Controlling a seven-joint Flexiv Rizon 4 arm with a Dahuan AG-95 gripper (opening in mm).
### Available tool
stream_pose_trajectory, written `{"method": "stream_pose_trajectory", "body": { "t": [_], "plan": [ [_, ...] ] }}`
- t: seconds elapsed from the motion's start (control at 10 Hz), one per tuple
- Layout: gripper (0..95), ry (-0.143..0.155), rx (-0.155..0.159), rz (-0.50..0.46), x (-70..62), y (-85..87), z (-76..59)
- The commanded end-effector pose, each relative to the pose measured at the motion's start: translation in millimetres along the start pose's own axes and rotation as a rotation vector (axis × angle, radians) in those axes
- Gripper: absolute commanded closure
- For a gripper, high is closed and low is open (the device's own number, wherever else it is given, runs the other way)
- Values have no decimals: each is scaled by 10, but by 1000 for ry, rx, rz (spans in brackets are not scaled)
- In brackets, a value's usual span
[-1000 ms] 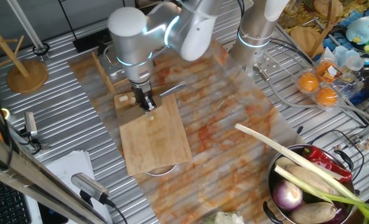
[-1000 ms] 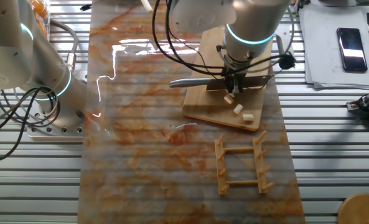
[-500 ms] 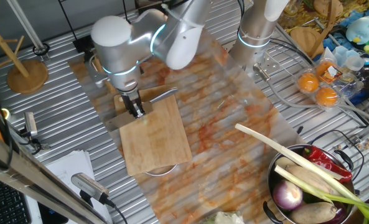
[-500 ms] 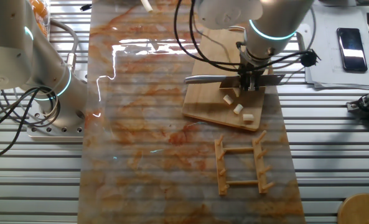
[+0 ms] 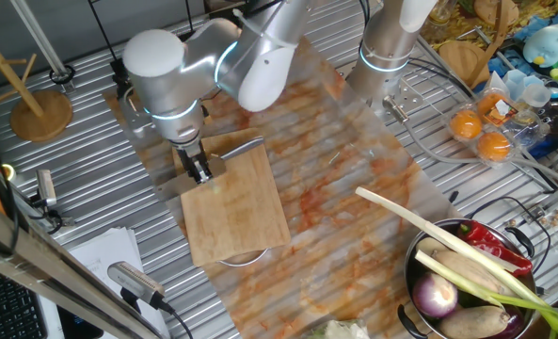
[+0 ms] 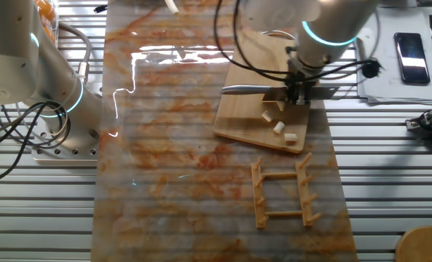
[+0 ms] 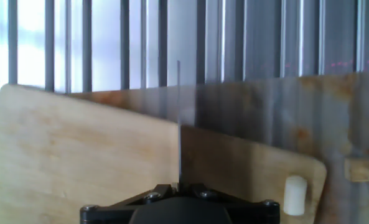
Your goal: Chop the scallions
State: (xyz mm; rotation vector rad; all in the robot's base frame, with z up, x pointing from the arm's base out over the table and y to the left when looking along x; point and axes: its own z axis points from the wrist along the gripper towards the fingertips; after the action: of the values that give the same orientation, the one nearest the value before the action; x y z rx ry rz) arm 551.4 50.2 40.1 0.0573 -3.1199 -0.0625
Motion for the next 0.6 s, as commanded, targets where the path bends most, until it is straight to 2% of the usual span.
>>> {"method": "stream_pose_trajectory", "body": {
  "t": [0.1,0.2,0.3,0.4,0.6],
  "plan": [
    [950,4,-24,-24,264,-58,209],
    [950,13,-31,-21,302,-42,157],
    [950,18,-24,-20,317,-34,150],
    [950,13,-7,-25,361,-46,207],
    [950,-11,-18,-41,525,-118,359]
  ]
}}
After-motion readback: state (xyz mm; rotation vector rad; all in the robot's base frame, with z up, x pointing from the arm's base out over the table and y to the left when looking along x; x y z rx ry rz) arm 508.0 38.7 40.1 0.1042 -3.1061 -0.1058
